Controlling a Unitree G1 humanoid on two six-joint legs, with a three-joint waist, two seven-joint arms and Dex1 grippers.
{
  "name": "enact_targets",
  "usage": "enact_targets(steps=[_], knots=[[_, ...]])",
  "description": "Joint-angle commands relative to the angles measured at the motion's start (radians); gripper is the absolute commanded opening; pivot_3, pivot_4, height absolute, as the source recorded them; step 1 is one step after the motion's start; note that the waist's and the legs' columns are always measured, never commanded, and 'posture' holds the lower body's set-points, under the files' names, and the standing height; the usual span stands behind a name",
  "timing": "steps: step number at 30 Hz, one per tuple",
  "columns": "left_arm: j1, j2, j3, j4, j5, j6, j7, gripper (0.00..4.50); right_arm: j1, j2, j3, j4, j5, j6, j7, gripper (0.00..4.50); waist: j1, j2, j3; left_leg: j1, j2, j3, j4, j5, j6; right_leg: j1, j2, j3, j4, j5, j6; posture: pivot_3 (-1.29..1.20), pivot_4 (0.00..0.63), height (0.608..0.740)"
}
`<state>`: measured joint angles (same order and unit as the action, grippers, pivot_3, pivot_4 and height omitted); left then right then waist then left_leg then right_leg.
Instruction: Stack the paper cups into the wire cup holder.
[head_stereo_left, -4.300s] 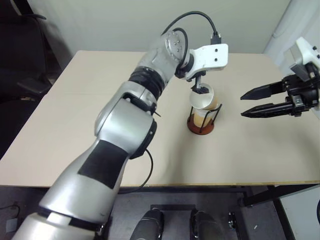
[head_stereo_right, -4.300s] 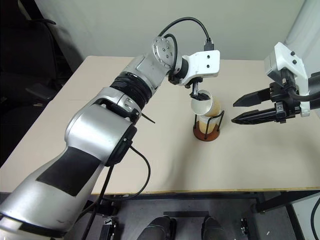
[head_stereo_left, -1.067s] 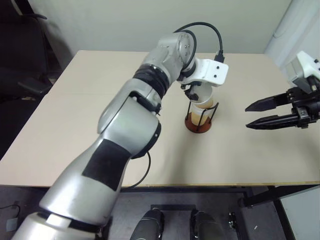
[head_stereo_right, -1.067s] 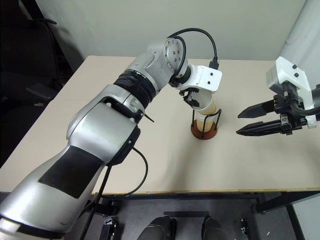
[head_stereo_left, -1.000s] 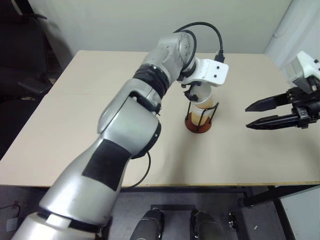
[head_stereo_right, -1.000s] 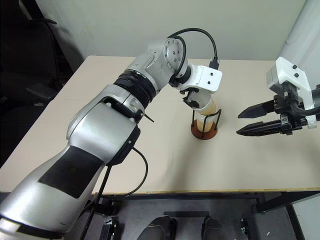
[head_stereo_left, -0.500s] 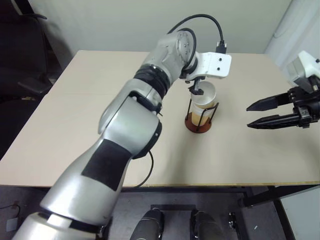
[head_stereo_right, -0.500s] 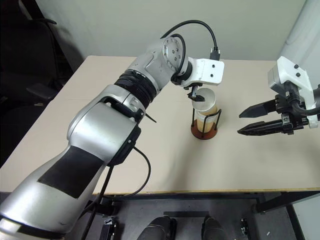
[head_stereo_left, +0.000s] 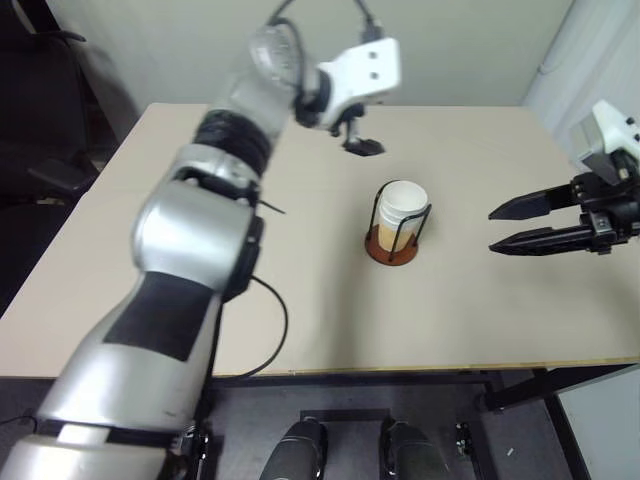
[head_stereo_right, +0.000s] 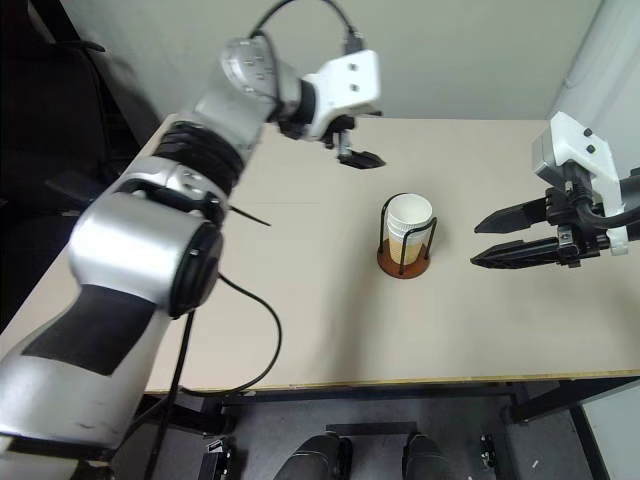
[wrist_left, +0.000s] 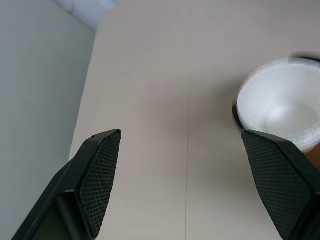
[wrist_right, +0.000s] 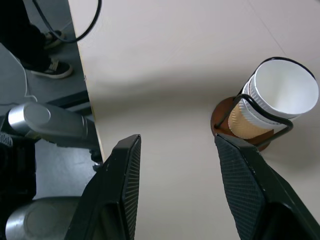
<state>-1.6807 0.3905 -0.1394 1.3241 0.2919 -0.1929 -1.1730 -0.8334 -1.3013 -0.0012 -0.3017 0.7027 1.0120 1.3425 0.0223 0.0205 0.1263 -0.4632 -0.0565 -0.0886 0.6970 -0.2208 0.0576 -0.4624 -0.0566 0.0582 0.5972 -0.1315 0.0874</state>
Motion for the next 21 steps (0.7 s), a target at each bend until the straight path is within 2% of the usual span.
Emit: enact_targets(steps=[1,4,8,11,13,14,17,21], knots=[[0.030,0.112,0.096,-0.089,-0.113,0.035,-0.054,4.13,-0.001,0.017,-0.055,-0.032,0.029,0.013,-0.037,2.33,-0.001,0.000,0.000,0.000,0.000,0.000,0.000,0.001,-0.001,0.000,0.000,0.000,0.001,-0.001,-0.001,0.00,0.150,0.740],[0.112,0.219,0.170,-0.181,-0.185,0.142,-0.007,4.13,-0.003,0.049,-0.057,-0.021,0.030,0.003,-0.060,2.33,-0.002,0.000,0.000,0.001,0.000,0.000,0.001,0.002,-0.003,0.000,0.000,-0.001,0.003,-0.002,-0.002,0.00,0.150,0.740],[0.283,0.306,0.231,-0.437,-0.249,0.363,0.063,4.13,-0.011,0.093,-0.035,0.023,0.010,-0.033,-0.058,2.33,0.000,0.001,0.000,0.003,0.000,0.000,0.002,0.002,-0.003,0.002,0.000,-0.001,0.006,-0.003,-0.004,0.00,0.150,0.740],[0.431,0.339,0.258,-0.647,-0.285,0.496,0.102,4.13,-0.024,0.138,-0.003,0.044,-0.003,-0.057,-0.056,2.33,0.004,0.000,-0.001,0.006,-0.001,-0.002,0.002,0.003,-0.005,0.005,-0.001,-0.001,0.008,-0.004,-0.007,0.00,0.150,0.740],[0.542,0.354,0.288,-0.793,-0.321,0.631,0.139,4.13,-0.026,0.182,0.012,0.054,-0.009,-0.076,-0.061,2.33,0.001,-0.001,-0.001,0.010,-0.002,-0.001,0.001,0.003,-0.005,0.005,0.003,-0.005,0.010,-0.003,-0.008,0.00,0.150,0.740],[0.589,0.353,0.308,-0.864,-0.344,0.723,0.168,4.13,-0.027,0.202,0.016,0.057,-0.011,-0.080,-0.067,2.33,-0.003,-0.001,-0.001,0.010,-0.001,-0.003,0.002,0.003,-0.005,0.006,-0.001,-0.001,0.011,-0.003,-0.008,0.00,0.150,0.740],[0.749,0.383,0.303,-1.062,-0.392,0.829,0.146,4.13,-0.007,0.241,0.012,0.045,-0.014,-0.090,-0.093,2.33,-0.006,-0.001,-0.001,0.010,0.000,-0.004,0.001,0.006,-0.007,0.005,0.001,-0.002,0.012,-0.001,-0.011,0.00,0.150,0.740],[0.837,0.394,0.282,-1.178,-0.453,0.904,0.131,4.13,0.038,0.263,-0.014,0.012,-0.011,-0.085,-0.139,2.33,-0.001,-0.002,-0.001,0.012,0.001,-0.008,0.000,0.009,-0.012,0.006,0.003,-0.004,0.013,0.001,-0.014,0.00,0.150,0.740]])
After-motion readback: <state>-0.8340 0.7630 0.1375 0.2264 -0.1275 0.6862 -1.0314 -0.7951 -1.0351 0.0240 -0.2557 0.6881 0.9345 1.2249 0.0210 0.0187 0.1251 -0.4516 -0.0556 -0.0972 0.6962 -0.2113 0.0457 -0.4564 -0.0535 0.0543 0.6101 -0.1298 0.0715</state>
